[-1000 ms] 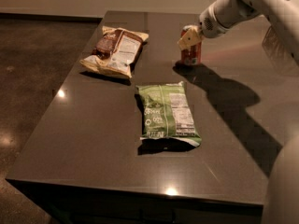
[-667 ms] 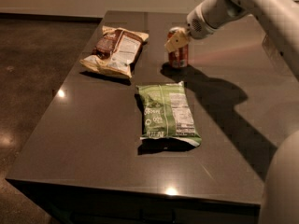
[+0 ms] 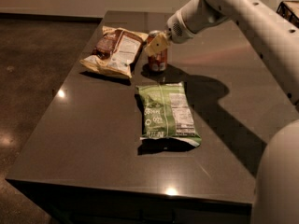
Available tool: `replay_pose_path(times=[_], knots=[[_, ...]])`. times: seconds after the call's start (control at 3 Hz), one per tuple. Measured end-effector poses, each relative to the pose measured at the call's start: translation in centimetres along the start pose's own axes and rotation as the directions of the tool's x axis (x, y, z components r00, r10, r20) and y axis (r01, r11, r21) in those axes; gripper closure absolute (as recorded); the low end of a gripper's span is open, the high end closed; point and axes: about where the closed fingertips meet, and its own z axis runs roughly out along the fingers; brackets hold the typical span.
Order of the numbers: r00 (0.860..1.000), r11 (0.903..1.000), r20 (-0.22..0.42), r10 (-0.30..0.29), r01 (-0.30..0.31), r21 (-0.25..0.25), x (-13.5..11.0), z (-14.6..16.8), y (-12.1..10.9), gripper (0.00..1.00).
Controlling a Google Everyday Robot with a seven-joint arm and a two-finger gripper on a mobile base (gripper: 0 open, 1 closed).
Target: Move coke can near brown chip bag
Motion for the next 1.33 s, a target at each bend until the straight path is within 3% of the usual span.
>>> replay_pose_path(times=[0.33, 0.67, 1.33], knots=[[0.999, 0.9995, 0.047, -0.019, 0.02, -0.026, -1.5, 1.1, 1.0, 0.84], [0.997, 0.9985, 0.071, -0.039, 0.041, -0.035, -2.4, 1.7, 1.5, 0.61], [0.997, 0.9981, 0.067, -0.04, 0.043, -0.045, -2.4, 2.3, 1.8, 0.13]])
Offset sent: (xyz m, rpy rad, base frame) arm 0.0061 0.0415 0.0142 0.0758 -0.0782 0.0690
